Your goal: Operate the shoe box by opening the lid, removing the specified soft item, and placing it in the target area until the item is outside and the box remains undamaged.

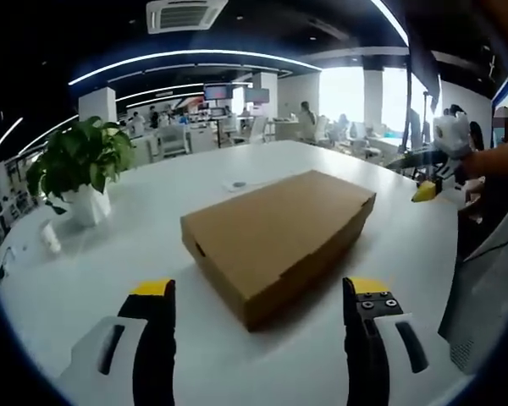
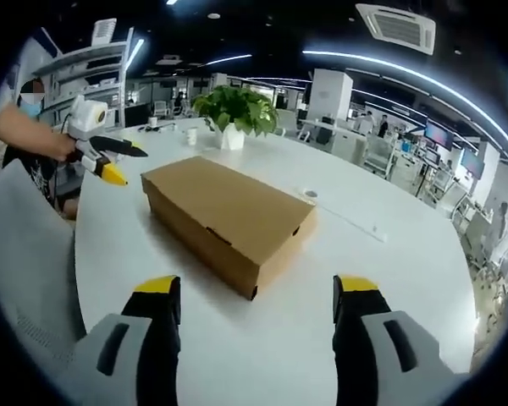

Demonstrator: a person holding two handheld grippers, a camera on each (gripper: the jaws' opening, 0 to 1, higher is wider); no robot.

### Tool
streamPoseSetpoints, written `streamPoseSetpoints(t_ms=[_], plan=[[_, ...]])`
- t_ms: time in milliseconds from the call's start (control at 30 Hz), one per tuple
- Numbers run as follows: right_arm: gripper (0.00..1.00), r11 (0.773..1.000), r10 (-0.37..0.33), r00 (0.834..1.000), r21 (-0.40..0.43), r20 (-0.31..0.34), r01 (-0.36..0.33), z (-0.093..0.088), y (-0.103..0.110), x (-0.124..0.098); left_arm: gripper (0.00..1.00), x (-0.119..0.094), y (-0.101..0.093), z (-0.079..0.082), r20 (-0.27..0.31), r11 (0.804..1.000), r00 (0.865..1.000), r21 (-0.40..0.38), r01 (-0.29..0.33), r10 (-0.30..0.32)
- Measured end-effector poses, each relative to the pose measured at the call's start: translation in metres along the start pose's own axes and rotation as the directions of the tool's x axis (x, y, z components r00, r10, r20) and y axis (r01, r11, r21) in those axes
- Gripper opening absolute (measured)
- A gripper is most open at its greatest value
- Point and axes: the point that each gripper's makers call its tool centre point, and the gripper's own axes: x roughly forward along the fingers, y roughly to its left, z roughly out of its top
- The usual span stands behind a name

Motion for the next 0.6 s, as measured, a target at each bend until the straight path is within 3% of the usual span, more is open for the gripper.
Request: streamPoseSetpoints(t_ms=[367,600], plan=[[0.58,0.997,0.062,0.998,-0.034,-0.006,-0.062,0.007,-0.001,0.030,0.77,0.015,0.003,-0.001,-0.023,1.000,1.000,-0.008,0.003,-0.003],[0.55,0.996,0.087,0.995,-0.006,-0.043,-0.087,-0.003,0.000,0.049,0.77,0.022,0.003,0.005,-0.020,1.000,1.000,0.004,-0.003,0.003]])
